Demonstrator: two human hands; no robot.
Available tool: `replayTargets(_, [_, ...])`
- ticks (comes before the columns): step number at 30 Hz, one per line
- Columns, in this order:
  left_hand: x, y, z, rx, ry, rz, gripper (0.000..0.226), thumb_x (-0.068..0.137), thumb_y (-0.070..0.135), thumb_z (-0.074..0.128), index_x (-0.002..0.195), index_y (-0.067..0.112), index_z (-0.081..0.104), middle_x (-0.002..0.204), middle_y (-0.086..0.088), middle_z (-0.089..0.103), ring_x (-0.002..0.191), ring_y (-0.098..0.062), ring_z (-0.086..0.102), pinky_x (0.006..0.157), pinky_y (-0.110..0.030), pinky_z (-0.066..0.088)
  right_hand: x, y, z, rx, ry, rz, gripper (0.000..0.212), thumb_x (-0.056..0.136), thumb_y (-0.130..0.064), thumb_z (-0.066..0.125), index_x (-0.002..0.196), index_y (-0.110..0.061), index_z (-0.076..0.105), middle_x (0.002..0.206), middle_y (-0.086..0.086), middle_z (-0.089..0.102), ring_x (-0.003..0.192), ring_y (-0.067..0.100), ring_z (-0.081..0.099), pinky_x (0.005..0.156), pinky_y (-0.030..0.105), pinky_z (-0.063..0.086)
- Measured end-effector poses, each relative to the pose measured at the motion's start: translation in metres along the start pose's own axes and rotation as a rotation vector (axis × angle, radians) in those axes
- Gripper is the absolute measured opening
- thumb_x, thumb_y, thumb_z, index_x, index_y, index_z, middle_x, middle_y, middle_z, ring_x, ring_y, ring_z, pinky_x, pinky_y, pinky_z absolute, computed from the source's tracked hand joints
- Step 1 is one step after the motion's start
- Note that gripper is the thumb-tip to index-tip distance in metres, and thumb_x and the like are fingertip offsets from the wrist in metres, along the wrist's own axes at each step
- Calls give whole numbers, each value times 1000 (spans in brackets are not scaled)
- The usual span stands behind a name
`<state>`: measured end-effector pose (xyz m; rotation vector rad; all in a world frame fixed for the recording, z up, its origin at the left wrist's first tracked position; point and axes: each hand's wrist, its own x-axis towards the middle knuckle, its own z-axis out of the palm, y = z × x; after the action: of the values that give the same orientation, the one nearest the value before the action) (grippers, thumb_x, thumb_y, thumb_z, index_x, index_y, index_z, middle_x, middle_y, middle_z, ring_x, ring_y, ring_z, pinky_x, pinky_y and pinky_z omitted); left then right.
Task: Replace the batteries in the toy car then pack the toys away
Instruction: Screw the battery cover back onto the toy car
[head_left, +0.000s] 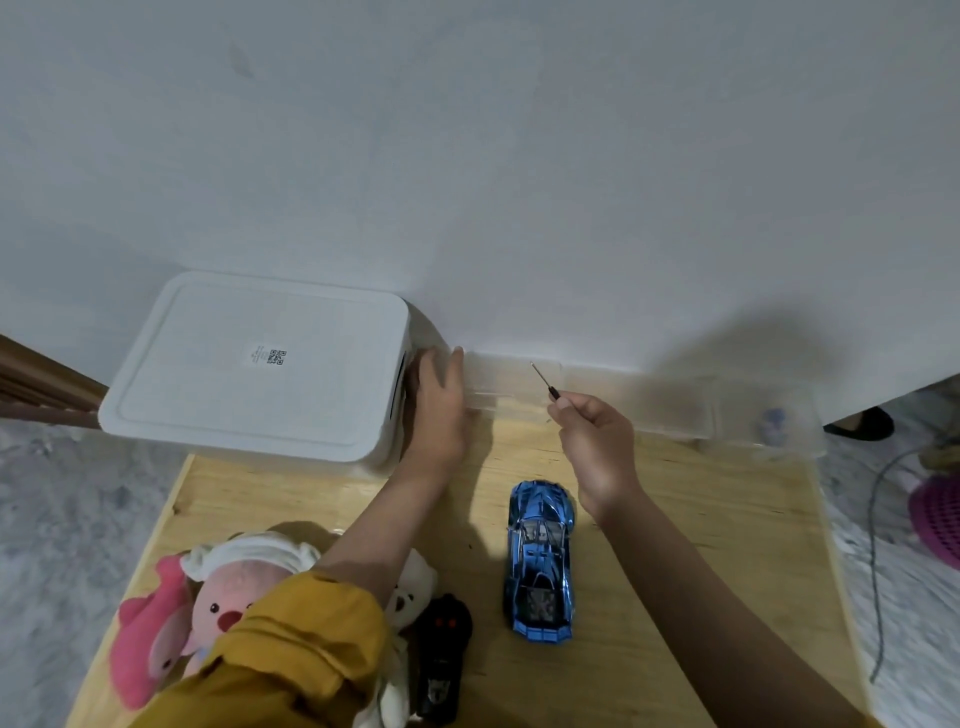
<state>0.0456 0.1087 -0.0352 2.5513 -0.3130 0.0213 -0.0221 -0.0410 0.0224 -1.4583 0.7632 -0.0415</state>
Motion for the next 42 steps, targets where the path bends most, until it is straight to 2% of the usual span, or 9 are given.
replayTargets(3, [-5,-3,4,31,96,21,80,78,-15,62,146,6,25,149,-30,12,139,-45,18,112,-37,15,2,-6,2,11,1,-85,12,90,-13,61,97,-16,70,85,-4,69,79,7,61,75,21,46])
replayTargets(10, [-13,-5,11,87,121,49,78,74,-9,73,139,3,30,139,-23,15,131,-48,26,105,-48,6,13,-12,2,48,-33,-177,18,91,-8,58,105,-3,67,43,-18,50,40,-1,39,47,11,33])
replayTargets(14, [-11,-9,14,54,129,54,89,66,-15,75,139,0,28,139,-29,23,134,-42,20,109,-41,1,17,-17,2,84,-55,-203,19,90,-7,58,107,-3,67,63,-18,61,55,-5,53,59,12,41])
replayTargets(17, [-6,-10,13,12,141,95,91,63,-13,77,140,-5,30,141,-34,26,136,-39,12,110,-40,3,16,-14,3,29,-62,-260,18,90,-4,57,99,-14,69,115,5,66,112,10,60,98,27,47])
replayTargets(19, [-4,-11,11,13,153,132,92,64,-10,77,141,-4,27,142,-34,23,137,-39,10,109,-43,6,15,-7,3,-87,-63,-333,26,90,-5,56,92,-29,67,131,9,57,128,14,49,104,27,40])
replayTargets(24, [-2,-12,11,7,196,177,91,63,-20,70,140,-3,25,142,-37,24,137,-40,9,109,-47,10,27,18,4,-534,30,-463,17,91,-19,58,101,-26,69,137,5,49,132,20,36,106,29,26])
replayTargets(30, [0,-15,13,8,199,179,90,63,-18,72,140,-5,27,141,-37,25,137,-40,10,110,-45,11,47,33,21,-715,46,-496,20,87,-28,62,105,-30,71,147,11,32,136,29,16,113,50,16])
replayTargets(36, [-1,-14,12,8,196,189,84,66,-13,74,138,-9,31,139,-40,27,136,-42,10,108,-49,11,38,40,10,-562,118,-649,15,85,-14,65,99,-18,69,120,10,47,119,24,36,99,39,39])
replayTargets(42, [-1,-13,13,32,202,202,90,61,-21,68,139,-4,25,142,-30,17,136,-42,9,108,-48,9,36,23,6,-623,94,-843,20,87,-9,60,106,-14,65,113,6,53,111,16,41,92,22,33])
